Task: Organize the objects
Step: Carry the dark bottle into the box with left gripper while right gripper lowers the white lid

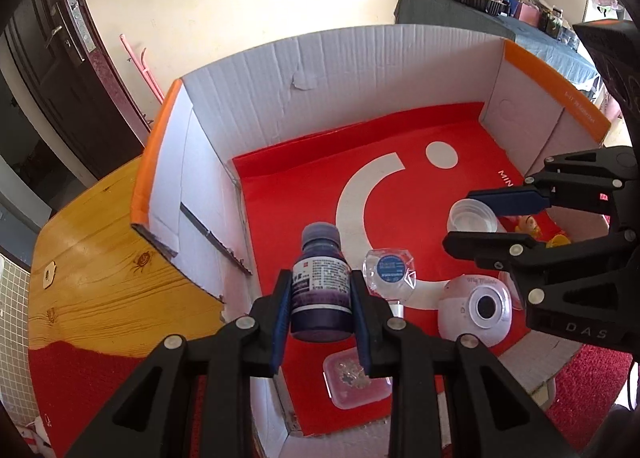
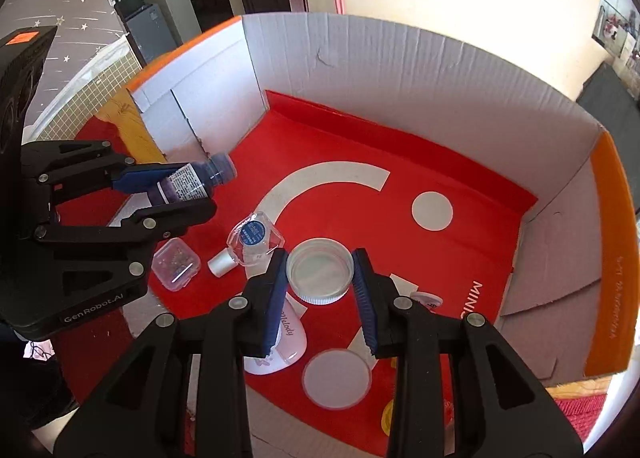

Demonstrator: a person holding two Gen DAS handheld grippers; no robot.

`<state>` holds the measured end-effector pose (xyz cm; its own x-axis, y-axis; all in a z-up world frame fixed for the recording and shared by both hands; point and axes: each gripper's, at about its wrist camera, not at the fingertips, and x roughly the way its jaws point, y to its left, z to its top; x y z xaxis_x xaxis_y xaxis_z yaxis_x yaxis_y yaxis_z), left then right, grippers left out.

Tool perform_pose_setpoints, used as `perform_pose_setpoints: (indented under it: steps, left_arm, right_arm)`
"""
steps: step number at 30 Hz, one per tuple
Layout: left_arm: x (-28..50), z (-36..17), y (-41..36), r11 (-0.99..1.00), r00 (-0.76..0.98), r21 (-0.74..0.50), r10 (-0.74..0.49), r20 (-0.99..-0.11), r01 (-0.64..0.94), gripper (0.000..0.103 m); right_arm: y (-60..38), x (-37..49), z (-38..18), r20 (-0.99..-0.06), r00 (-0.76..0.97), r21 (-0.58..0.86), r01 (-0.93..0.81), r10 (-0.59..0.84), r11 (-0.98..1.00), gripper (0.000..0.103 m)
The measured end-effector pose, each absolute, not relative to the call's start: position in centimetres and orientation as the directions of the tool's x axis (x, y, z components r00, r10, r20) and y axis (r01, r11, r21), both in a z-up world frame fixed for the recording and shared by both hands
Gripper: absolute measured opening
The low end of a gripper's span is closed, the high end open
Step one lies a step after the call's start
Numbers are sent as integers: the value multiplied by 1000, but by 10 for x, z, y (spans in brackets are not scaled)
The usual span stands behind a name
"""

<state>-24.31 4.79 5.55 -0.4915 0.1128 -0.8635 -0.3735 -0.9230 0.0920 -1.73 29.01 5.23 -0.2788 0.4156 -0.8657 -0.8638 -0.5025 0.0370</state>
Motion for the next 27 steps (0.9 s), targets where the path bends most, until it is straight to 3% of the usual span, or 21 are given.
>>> perform_pose_setpoints:
  steps: [27]
  left_arm:
    - [-252,38,49,-911,-431,104,86,-898,-399,29]
  right_arm:
    - [304,-34,23,-926,-204,19,-866,319,-500,31]
